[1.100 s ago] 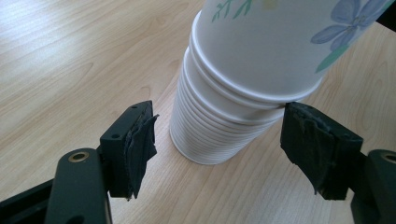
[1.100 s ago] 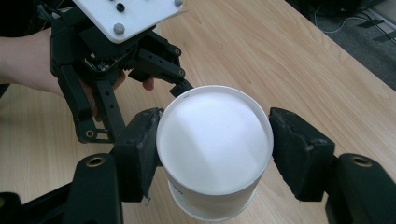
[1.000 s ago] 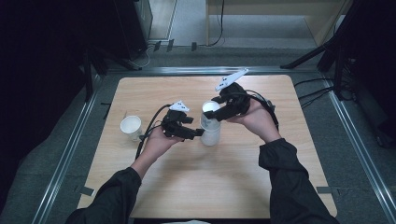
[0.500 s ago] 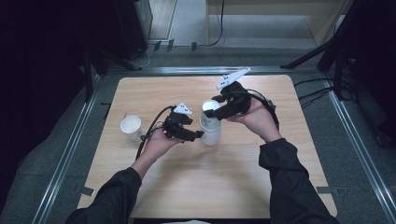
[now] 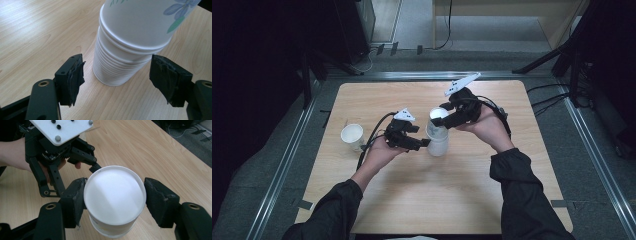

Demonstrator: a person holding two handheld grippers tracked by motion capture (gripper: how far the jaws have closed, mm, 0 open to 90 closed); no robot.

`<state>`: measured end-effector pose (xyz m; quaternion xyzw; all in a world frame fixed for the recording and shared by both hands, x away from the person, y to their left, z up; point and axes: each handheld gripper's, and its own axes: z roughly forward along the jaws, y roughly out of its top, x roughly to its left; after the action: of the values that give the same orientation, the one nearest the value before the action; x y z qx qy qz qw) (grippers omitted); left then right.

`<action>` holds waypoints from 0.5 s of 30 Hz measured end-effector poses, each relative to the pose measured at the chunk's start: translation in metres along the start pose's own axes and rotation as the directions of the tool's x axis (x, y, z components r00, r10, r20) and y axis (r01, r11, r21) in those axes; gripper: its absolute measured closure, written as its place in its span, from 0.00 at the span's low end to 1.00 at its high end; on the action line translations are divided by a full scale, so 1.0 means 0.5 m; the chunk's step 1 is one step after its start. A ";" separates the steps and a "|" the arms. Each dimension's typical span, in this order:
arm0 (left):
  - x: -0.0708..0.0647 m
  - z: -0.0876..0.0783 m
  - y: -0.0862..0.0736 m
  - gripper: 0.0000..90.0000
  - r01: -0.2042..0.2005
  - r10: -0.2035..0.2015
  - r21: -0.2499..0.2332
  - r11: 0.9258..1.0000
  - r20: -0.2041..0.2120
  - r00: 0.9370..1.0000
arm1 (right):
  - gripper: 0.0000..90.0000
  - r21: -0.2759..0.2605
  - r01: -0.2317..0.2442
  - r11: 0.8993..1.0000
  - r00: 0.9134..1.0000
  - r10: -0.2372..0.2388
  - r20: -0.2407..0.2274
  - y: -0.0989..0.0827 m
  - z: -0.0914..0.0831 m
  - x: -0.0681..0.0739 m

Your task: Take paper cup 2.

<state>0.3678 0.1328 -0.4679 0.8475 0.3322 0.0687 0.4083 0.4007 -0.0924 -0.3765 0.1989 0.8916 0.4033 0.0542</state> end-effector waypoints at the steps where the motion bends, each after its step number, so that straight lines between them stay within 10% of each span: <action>1: 0.001 -0.002 0.000 0.30 0.002 -0.002 -0.003 1.000 0.003 1.000 | 0.40 0.002 -0.001 1.000 1.000 0.001 0.000 0.000 0.000 0.000; 15: -0.003 0.014 0.004 0.30 -0.020 0.021 -0.024 1.000 0.063 0.998 | 0.40 -0.005 -0.028 1.000 1.000 0.028 -0.013 -0.001 0.002 -0.002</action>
<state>0.3702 0.1264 -0.4706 0.8478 0.3095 0.0497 0.4276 0.4016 -0.0927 -0.3777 0.2085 0.8880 0.4076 0.0435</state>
